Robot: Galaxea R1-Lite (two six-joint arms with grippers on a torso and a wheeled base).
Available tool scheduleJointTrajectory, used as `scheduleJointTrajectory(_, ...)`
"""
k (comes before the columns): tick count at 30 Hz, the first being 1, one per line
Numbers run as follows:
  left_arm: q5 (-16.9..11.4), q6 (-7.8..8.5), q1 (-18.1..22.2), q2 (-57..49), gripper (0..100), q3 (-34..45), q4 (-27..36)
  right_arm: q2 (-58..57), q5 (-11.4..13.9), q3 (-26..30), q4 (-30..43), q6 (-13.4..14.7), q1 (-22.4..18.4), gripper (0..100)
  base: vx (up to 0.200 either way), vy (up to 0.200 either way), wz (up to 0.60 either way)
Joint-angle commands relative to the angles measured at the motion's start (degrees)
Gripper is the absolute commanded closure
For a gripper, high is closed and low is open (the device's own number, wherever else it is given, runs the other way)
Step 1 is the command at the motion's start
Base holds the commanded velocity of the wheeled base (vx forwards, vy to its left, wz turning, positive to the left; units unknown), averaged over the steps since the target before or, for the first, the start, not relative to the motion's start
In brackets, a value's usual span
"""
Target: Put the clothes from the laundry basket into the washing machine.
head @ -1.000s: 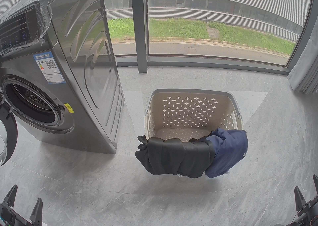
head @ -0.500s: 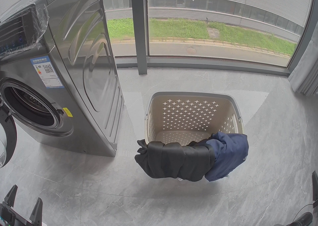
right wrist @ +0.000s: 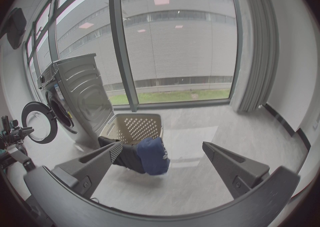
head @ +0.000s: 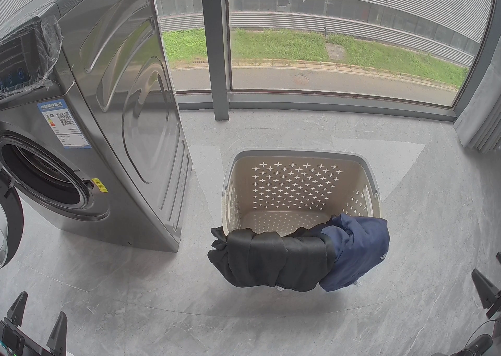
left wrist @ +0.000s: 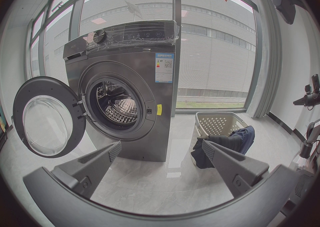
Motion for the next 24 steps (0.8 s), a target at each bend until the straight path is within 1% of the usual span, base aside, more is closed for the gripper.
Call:
scheduleJointTrajectory(1, -0.04, -0.04, 0.0, -1.04, 0, 1.01, -0.04, 16.68, 3.31, 0.08, -1.32, 2.7, 0.0, 0, 0.0, 0.0, 0.0)
scheduleJointTrajectory(2, -0.04, -0.04, 0.0, -1.04, 0, 1.01, -0.04, 18.71, 3.31, -0.01, -1.76, 2.87, 0.09, 0, 0.0, 0.0, 0.0)
scheduleJointTrajectory(3, -0.04, -0.04, 0.0, -1.04, 0, 1.01, -0.04, 23.54, 3.4, 0.17, -3.35, 3.05, 0.09, 0, 0.0, 0.0, 0.0)
scheduleJointTrajectory(8, -0.04, -0.04, 0.0, -1.04, 0, 1.01, -0.04, 37.69, 3.31, 1.31, -13.28, 3.31, 0.09, 0, 0.0, 0.0, 0.0)
scheduleJointTrajectory(10, -0.04, -0.04, 0.0, -1.04, 0, 1.01, -0.04, 40.68, 3.22, 1.4, -15.74, 3.31, 0.17, 0, 0.0, 0.0, 0.0)
scheduleJointTrajectory(11, -0.04, 0.05, 0.0, -1.04, 0, 1.01, -0.04, 44.19, 3.13, 1.4, -18.02, 3.4, 0.35, 0, 0.0, 0.0, 0.0)
scheduleJointTrajectory(13, -0.04, 0.05, 0.0, -1.04, 0, 1.01, -0.04, 47.71, 2.87, 1.13, -19.96, 3.58, 1.49, 0, 0.0, 0.0, 0.0)
scheduleJointTrajectory(15, -0.04, -0.04, 0.0, -1.04, 0, 1.01, -0.04, 49.99, 2.43, 0.87, -20.84, 4.72, 3.07, 0, 0.0, 0.0, 0.0)
scheduleJointTrajectory(16, -0.04, -0.04, 0.0, -1.04, 0, 1.01, -0.04, 50.35, 2.43, 0.87, -21.01, 4.98, 3.25, 0, 0.0, 0.0, 0.0)
scheduleJointTrajectory(17, -0.04, -0.04, 0.0, -1.04, 0, 1.01, -0.04, 52.46, 2.34, 0.52, -21.72, 6.83, 4.13, 0, 0.0, 0.0, 0.0)
scheduleJointTrajectory(19, -0.21, -0.12, 0.0, -1.04, 0, 1.01, -0.04, 55.62, 2.34, 0.08, -23.21, 9.11, 5.18, 0, 0.0, 0.0, 0.0)
scheduleJointTrajectory(21, -0.21, -0.21, 0.0, -1.04, 0, 1.01, -0.04, 58.17, 2.34, 0.08, -24.7, 10.08, 5.71, 0, 0.0, 0.0, 0.0)
scheduleJointTrajectory(24, -0.21, -0.21, 0.0, -1.04, 0, 1.01, -0.04, 62.56, 2.17, 0.34, -27.87, 10.17, 6.33, 0, 0.0, 0.0, 0.0)
